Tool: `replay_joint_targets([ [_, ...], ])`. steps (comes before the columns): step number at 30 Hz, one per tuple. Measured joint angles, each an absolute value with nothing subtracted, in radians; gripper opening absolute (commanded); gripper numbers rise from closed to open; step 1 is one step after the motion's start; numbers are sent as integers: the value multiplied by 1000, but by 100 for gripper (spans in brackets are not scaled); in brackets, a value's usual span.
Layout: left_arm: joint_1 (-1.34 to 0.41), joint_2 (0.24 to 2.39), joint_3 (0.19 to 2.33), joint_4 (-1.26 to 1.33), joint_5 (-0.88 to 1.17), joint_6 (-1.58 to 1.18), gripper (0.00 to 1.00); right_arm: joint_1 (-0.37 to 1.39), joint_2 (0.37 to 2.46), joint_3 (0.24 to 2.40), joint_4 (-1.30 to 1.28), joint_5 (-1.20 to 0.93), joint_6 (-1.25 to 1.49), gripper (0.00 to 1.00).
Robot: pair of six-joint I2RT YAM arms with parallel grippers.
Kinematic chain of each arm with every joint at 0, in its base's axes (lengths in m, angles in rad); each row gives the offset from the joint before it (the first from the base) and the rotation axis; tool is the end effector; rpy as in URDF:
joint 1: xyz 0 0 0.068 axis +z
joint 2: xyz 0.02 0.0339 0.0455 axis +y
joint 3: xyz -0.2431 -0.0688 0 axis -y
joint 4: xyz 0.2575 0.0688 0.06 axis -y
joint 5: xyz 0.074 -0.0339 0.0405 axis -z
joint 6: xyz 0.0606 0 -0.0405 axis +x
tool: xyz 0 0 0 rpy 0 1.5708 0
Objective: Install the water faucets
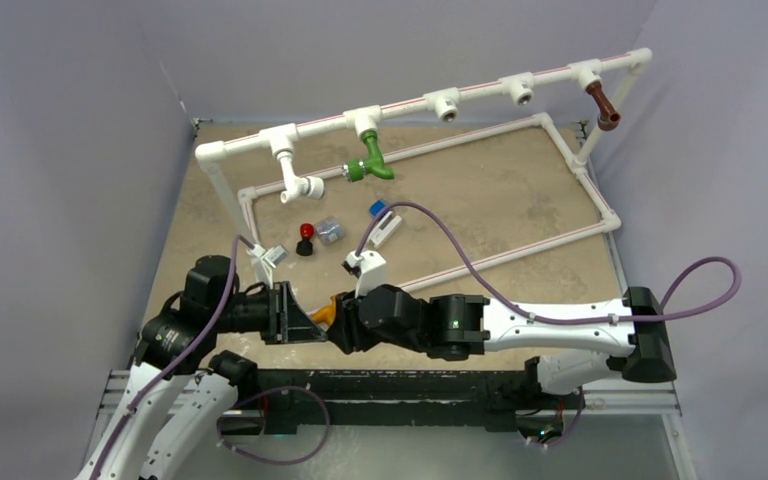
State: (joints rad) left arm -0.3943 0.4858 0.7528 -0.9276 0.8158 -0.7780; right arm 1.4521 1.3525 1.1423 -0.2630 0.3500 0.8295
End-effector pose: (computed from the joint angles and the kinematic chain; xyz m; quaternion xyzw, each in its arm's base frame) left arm 0.1020 -0.0902 0.2819 0.0139 0.8426 -0.5200 0.1390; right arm 0.0619 0.3433 0.2961 -0.1709 0.8276 0.4050 0.3492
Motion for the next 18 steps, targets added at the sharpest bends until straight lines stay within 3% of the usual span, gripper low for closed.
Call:
replay_joint_targets([
  [8, -394, 463, 742, -897, 842, -813, 0, 1453, 1313, 1111, -230, 345, 822, 58],
  [14, -394, 441, 739, -879, 857, -855, 0, 1453, 1253, 1088, -213, 339, 781, 76],
  [18, -394, 416, 731, -853, 880, -899, 0, 1452, 1197, 1050, -188, 297, 707, 82],
])
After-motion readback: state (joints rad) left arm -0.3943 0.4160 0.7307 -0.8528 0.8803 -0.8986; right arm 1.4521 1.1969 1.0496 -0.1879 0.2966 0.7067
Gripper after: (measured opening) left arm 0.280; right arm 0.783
